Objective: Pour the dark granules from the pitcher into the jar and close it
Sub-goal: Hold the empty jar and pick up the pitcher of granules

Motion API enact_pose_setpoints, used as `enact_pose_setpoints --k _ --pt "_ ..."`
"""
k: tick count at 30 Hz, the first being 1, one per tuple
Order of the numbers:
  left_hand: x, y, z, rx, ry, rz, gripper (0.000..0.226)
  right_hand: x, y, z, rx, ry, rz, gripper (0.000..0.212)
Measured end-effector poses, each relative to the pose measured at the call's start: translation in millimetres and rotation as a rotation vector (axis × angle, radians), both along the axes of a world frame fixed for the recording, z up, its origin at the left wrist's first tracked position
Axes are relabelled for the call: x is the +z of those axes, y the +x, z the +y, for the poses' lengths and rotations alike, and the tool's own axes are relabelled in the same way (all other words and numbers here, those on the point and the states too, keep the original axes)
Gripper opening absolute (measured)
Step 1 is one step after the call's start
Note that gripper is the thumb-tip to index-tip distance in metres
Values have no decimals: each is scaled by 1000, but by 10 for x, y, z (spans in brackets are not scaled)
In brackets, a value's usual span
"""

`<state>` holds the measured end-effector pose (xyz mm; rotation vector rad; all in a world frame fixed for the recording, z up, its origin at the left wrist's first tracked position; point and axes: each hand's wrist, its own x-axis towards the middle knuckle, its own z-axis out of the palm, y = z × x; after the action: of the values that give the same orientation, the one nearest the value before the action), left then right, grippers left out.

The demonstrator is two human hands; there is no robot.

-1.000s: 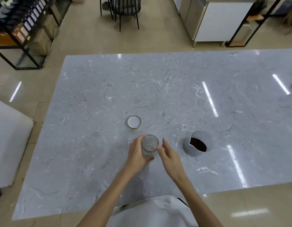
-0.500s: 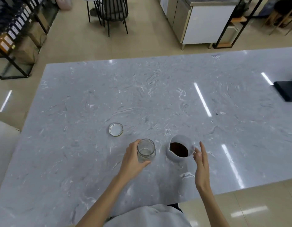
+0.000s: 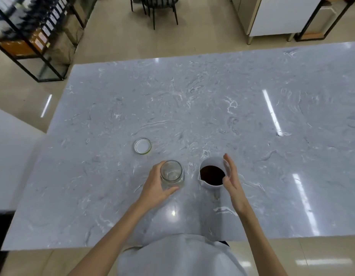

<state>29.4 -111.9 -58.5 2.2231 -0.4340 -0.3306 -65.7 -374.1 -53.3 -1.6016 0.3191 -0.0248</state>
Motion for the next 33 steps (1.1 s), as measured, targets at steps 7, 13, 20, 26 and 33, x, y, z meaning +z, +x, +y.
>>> enact_pose_setpoints --k 7,13,20,26,33 --pt "-47 -55 -32 60 1 13 93 -59 91 -295 260 -213 22 105" --pt "-31 -104 -90 137 -28 -21 93 -110 193 -210 214 -163 -2 99" --pt "-27 -85 -88 130 -26 8 90 -120 305 84 49 -162 -23 95" --pt "-23 -32 -44 69 -4 -40 100 12 338 -145 -220 -134 -81 85" --pt "-60 -16 -54 54 -11 -28 93 250 284 -487 -157 -295 -125 89"
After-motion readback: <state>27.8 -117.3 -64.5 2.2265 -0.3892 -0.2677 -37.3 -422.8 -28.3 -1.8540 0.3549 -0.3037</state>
